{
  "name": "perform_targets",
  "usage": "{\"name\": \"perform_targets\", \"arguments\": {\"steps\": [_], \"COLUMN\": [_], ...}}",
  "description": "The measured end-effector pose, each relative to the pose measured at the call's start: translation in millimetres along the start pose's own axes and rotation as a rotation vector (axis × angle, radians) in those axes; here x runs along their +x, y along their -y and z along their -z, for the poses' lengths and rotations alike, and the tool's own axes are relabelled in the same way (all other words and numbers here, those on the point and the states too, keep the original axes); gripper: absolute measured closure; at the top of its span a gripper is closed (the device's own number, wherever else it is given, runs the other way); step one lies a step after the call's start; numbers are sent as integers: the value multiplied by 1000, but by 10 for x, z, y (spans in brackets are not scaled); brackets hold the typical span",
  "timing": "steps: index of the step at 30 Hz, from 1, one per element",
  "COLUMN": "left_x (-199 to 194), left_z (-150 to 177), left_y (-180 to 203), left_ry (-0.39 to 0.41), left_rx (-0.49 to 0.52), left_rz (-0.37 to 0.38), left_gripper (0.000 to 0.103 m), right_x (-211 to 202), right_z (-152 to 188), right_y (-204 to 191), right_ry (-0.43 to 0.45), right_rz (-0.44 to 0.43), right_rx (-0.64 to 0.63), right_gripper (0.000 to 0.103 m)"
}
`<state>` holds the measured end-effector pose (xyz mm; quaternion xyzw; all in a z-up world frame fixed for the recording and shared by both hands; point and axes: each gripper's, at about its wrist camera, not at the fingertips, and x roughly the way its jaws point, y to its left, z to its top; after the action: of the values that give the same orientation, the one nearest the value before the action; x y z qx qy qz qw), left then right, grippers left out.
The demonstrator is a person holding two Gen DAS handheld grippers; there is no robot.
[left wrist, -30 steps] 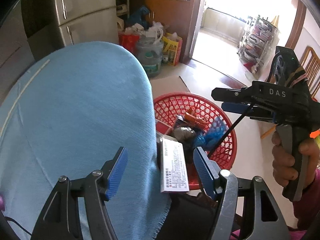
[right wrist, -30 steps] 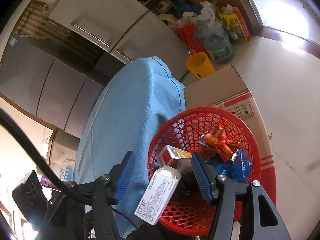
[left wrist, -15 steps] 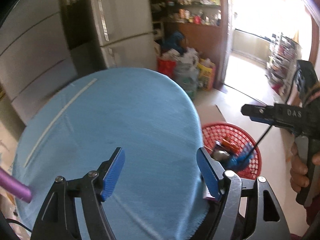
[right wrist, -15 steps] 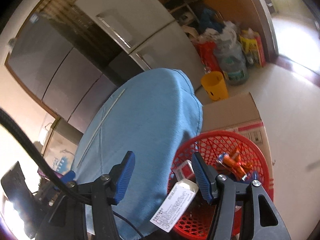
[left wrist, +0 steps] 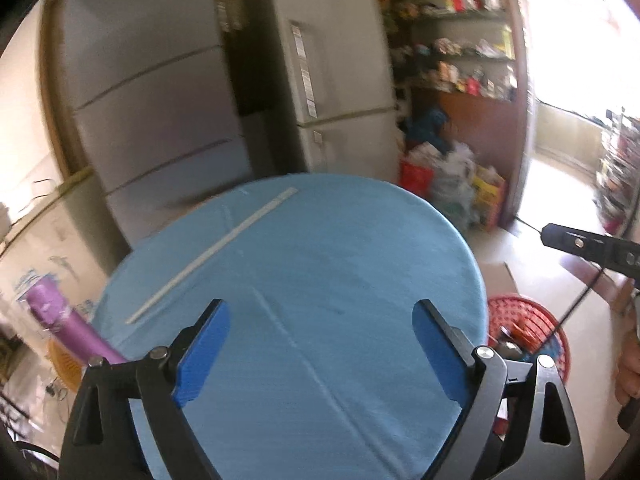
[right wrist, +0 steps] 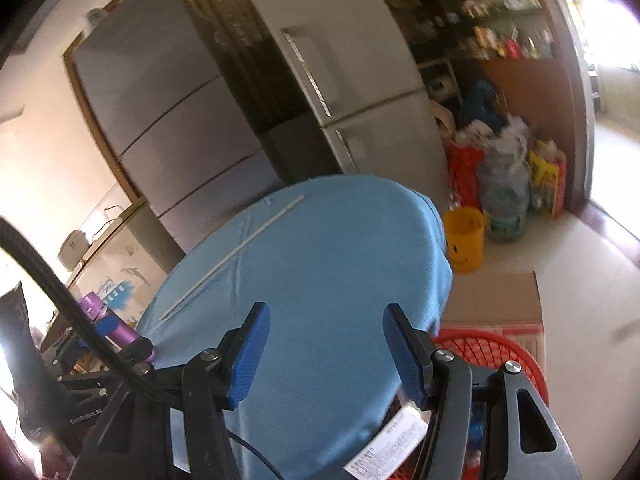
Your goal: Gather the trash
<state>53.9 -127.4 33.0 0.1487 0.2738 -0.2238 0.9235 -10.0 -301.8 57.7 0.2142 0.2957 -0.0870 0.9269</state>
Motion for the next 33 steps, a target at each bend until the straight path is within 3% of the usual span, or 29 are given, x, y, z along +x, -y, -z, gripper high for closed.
{"name": "perform_targets", "arguments": {"steps": [9,18,33], "left_x": [-243,-487,-717], "left_z": [-6,79,131], "left_y": [-617,-1004,-1081], "left_ry": [3,13,51], "left_rx": [-140,-217,-233], "left_rz": [-106,-209,-301], "left_gripper": [10,10,10], "right_x": [71,47,12], "right_z": [-128,-118,68], "right_y": [-718,-1380,-1693], "right_ry": [33,65,53], "right_rz": [-40,-102,-117], "right_rx": [-138,-250,-297], "right_gripper": [37,33,33]}}
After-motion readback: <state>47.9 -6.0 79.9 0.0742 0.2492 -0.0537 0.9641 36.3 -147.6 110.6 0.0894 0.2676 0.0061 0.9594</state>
